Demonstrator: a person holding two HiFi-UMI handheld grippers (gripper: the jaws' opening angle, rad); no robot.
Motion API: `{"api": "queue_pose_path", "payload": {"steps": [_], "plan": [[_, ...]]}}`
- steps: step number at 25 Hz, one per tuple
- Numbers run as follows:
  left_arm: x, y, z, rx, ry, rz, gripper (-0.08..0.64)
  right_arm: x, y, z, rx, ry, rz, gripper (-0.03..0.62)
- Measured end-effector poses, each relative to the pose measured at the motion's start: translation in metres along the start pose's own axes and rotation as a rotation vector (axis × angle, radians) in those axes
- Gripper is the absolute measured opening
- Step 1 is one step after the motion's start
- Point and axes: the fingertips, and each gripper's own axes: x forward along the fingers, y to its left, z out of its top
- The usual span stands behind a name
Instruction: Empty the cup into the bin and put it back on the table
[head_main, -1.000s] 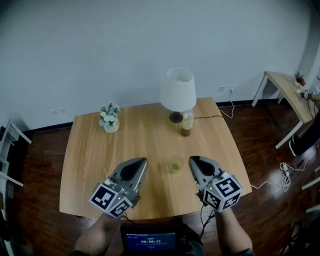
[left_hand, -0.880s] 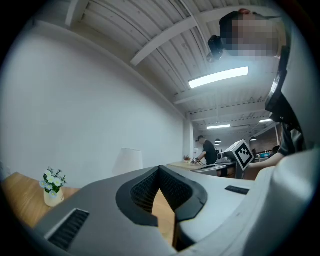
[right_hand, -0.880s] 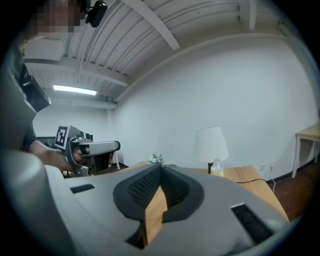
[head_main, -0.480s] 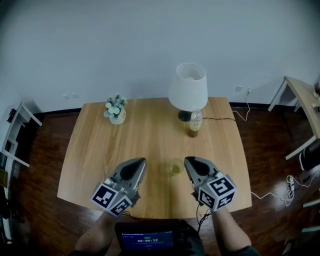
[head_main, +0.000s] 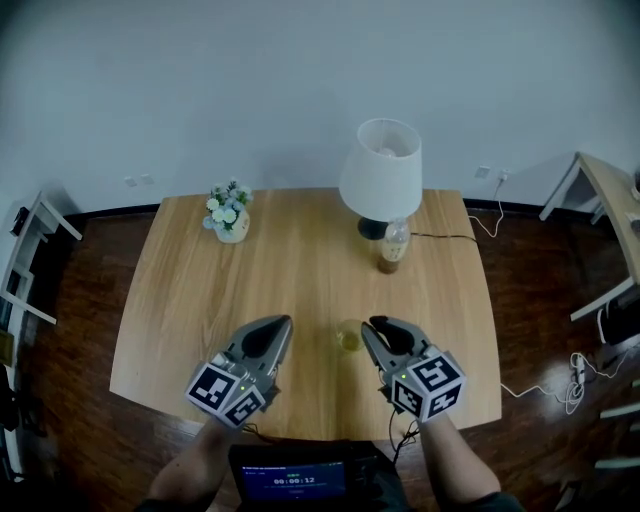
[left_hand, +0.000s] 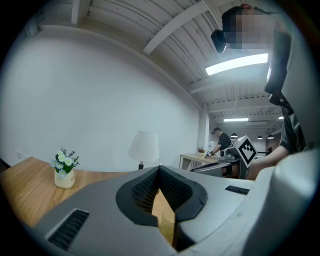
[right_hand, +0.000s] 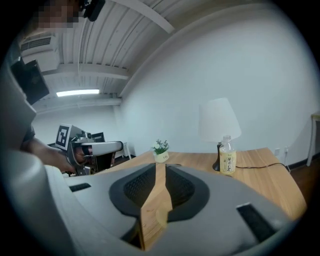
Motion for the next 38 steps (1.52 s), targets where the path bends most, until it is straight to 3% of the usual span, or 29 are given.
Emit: {"api": "queue_pose_path", "payload": {"steps": [10,16,18,24,38], "plan": [[0.008,0.018,-0.036,-0.07,0.056,0.004,0.0,0.024,-0.004,-0.038,0.002,0.088,0.023,0.263],[0.012,0.02,-0.056,-0.086,0.088,0.005,0.0,0.034,-0.013,-0.056,0.0,0.124,0.002,0.28],[0.012,0.023,-0.066,-0.097,0.105,0.019,0.0,0.038,-0.012,-0.062,-0.009,0.142,0.009,0.336],[0.014,0.033,-0.095,-0.13,0.15,0.063,0.0,0.05,-0.014,-0.081,-0.031,0.186,0.014,0.336],[0.013,0.042,-0.103,-0.155,0.156,0.063,0.0,0.068,-0.014,-0.077,-0.036,0.18,0.017,0.336]]}}
